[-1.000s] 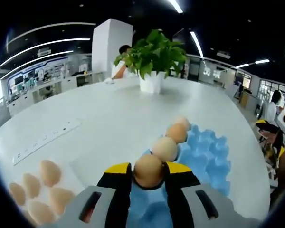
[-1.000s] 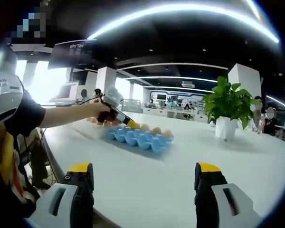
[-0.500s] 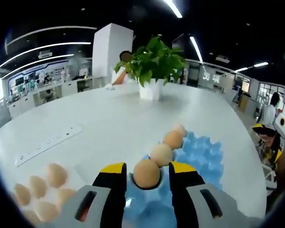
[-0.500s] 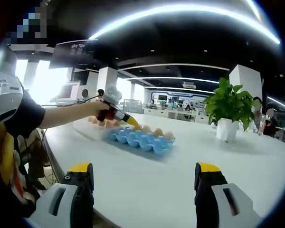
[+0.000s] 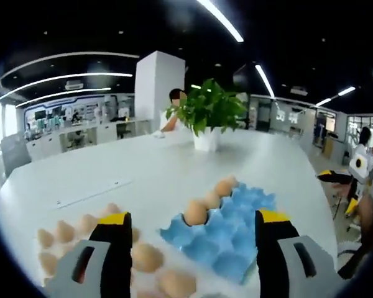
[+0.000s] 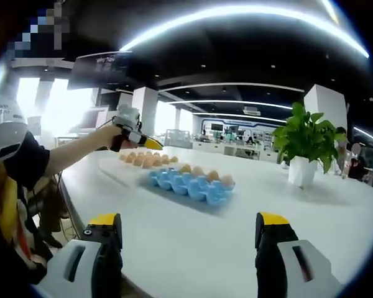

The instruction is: Pick up the eggs on the table and place them into the egg tray on the table

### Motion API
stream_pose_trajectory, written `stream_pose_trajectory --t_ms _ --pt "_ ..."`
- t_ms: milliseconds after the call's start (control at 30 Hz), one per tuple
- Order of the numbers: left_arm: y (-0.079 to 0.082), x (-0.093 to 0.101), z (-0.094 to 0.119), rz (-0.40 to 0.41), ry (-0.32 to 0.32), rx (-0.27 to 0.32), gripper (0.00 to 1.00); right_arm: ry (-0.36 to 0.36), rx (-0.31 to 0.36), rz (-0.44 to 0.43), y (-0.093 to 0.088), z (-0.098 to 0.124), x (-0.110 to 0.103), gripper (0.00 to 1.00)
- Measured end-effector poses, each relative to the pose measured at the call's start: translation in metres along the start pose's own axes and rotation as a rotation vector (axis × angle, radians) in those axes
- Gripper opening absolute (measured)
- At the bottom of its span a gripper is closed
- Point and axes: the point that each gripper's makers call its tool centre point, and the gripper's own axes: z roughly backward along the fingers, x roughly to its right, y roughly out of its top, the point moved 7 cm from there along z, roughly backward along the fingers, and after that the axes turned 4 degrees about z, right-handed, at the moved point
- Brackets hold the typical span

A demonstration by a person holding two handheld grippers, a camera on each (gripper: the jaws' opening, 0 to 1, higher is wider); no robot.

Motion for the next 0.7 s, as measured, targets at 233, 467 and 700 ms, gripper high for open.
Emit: stream_pose_trajectory --t_ms 233,467,700 --pt "-0.010 0.000 0.056 0.033 0.058 0.075 1.00 0.022 -0.002 0.002 0.002 -0.007 -0.004 0.93" --pt "-0.031 0.007 0.105 0.054 0.116 0.148 1.00 0.025 0.005 -0.001 0.002 -0.012 -0.004 0.93" --pt "-0.052 0.015 0.139 0.058 0.191 0.178 1.00 0.032 -0.004 -0.009 -0.003 -0.015 -0.002 0.93"
